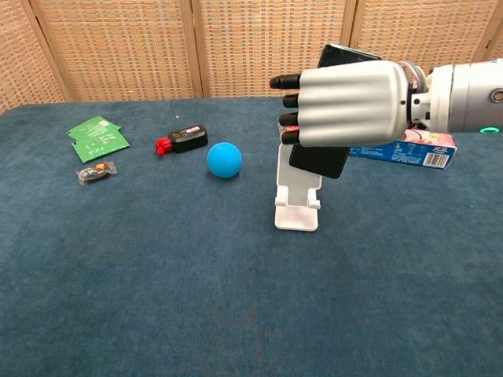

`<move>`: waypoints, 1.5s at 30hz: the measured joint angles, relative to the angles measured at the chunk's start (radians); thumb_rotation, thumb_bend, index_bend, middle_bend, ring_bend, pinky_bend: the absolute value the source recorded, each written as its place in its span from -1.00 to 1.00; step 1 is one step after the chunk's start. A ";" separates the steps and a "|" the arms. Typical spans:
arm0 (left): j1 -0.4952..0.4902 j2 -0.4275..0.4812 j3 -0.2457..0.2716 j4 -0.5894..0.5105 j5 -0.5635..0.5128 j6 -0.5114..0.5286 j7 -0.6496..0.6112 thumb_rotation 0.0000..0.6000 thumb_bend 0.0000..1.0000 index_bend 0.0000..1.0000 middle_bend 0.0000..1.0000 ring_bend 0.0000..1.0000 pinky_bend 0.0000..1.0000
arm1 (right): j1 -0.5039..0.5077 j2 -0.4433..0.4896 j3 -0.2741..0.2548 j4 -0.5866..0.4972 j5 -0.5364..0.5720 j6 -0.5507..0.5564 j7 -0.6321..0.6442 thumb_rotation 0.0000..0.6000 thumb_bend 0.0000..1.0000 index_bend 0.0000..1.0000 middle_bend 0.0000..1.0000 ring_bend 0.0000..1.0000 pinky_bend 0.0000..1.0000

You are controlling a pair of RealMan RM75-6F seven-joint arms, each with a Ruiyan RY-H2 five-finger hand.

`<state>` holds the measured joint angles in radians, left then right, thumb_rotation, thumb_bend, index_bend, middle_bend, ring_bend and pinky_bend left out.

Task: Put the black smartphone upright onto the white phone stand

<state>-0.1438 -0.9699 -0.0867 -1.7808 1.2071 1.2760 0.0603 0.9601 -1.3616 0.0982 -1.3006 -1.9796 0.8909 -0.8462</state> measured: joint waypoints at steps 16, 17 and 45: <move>-0.011 -0.004 0.002 0.000 -0.010 -0.010 0.010 1.00 -1.00 -1.00 -1.00 -1.00 -1.00 | 0.029 -0.063 -0.032 0.014 0.012 -0.069 -0.075 1.00 -0.57 0.02 0.10 -0.04 -0.57; -0.011 -0.004 0.002 0.002 -0.011 -0.011 0.010 1.00 -1.00 -1.00 -1.00 -1.00 -1.00 | 0.032 -0.064 -0.033 0.014 0.012 -0.073 -0.078 1.00 -0.57 0.02 0.10 -0.04 -0.57; -0.013 0.004 0.001 0.014 -0.016 -0.017 -0.024 1.00 -1.00 -1.00 -1.00 -1.00 -1.00 | 0.044 -0.093 -0.032 0.007 0.078 -0.106 -0.140 1.00 -0.60 -0.59 -0.51 -0.47 -0.94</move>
<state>-0.1567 -0.9654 -0.0853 -1.7671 1.1910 1.2595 0.0358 1.0041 -1.4551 0.0665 -1.2934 -1.9020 0.7845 -0.9866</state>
